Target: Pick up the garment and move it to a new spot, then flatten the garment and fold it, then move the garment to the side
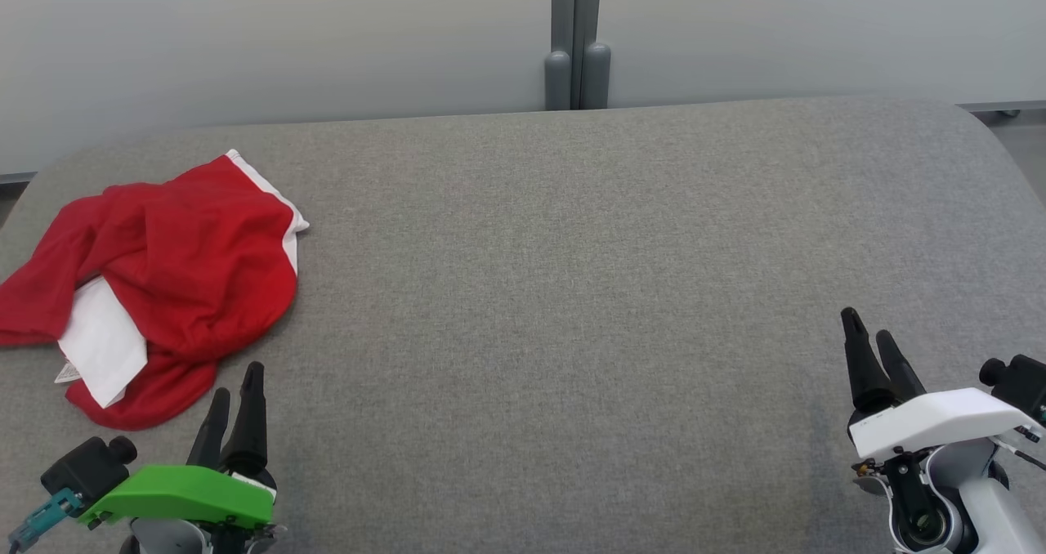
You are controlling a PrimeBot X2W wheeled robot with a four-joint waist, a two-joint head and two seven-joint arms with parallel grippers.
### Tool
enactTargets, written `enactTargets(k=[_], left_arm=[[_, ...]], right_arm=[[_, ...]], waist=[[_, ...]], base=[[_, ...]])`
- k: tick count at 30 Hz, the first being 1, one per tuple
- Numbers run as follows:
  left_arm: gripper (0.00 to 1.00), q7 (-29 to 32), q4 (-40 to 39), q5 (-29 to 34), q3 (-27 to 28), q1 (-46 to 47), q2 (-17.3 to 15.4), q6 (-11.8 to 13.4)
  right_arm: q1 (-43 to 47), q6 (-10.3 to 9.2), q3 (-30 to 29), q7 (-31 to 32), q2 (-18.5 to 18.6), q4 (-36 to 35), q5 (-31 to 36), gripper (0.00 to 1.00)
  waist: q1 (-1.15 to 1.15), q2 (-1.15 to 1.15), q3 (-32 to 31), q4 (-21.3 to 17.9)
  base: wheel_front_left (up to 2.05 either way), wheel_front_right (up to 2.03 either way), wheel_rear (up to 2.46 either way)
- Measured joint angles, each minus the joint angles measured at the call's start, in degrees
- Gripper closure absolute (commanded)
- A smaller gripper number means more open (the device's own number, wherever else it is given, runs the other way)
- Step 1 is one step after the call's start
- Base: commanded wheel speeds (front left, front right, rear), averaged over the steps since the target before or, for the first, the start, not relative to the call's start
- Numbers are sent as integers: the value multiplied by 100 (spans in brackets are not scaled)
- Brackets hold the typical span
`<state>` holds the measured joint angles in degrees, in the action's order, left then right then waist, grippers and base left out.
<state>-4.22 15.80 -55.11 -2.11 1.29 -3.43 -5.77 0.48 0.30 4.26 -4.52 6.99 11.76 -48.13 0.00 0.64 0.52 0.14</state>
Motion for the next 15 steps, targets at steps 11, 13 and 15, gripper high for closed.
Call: enactTargets(k=[11,13,15], left_arm=[[0,-197,-78,798,-62,-6,-2,-1],[0,-236,-109,992,-74,-8,-4,-1],[0,-272,-134,1134,-86,-9,-5,-1]], right_arm=[[5,-92,168,-200,49,-57,791,0],[5,-98,190,-221,64,-68,967,0],[5,-111,210,-275,79,-86,1103,0]], waist=[[0,0,4,-20],[0,0,4,-25],[0,0,4,-31]], base=[[0,0,0],[0,0,0],[0,0,0]])
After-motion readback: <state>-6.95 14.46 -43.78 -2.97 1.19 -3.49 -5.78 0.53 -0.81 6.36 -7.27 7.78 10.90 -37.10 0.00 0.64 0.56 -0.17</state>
